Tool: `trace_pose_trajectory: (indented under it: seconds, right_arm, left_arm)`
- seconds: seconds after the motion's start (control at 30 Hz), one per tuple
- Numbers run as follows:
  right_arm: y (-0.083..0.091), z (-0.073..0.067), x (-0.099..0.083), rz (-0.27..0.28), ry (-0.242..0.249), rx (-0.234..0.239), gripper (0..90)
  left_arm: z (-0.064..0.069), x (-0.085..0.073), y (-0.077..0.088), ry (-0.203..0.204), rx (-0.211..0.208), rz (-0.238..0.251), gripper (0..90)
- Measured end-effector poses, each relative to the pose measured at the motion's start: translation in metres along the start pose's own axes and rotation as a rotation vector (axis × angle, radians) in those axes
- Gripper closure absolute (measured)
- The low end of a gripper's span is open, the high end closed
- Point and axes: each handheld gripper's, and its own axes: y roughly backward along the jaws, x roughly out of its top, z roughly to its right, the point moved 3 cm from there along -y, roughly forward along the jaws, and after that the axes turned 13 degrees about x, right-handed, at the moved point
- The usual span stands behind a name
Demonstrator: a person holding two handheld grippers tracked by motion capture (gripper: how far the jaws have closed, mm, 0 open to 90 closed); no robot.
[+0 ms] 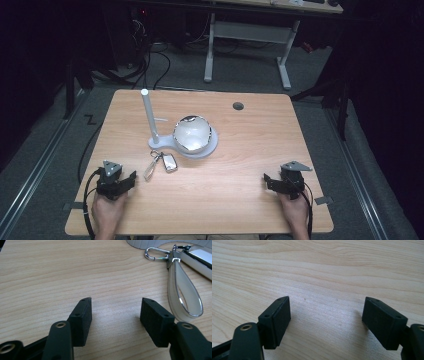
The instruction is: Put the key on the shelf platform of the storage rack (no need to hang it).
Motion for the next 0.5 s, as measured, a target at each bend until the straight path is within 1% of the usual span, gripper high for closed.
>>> trace_pose_trajectory:
  seconds: [0.4,0.5]
  right_arm:
    - [0.0000,0.0000,0.0000,0.000,0.000,0.000,23.3]
    - [0.0000,0.0001,0.0000,0.000,0.001,0.000,23.3]
  left_arm:
    - [0.0002,-0.0004,0.0002,0.001,0.000,-0.004,41.4]
    - [-0.0001,-0.0006,0.0001,-0.009,-0.004,-0.004,40.5]
